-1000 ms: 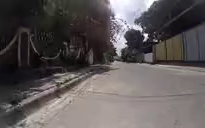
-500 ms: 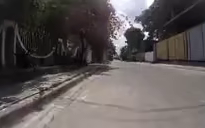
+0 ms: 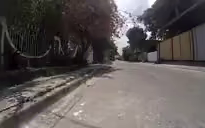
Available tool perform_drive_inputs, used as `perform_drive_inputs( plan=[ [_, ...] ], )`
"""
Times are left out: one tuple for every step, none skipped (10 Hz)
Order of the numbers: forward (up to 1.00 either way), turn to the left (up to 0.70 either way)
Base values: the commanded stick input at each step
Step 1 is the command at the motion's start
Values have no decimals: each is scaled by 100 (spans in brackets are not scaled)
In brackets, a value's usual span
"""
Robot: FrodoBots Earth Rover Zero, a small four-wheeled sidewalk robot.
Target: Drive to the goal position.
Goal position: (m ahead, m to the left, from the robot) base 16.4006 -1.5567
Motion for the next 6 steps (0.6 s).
perform_drive_inputs(
  plan=[
    [100, -40],
    [100, -40],
    [100, -40],
    [100, -38],
    [100, -7],
    [100, -2]
  ],
)
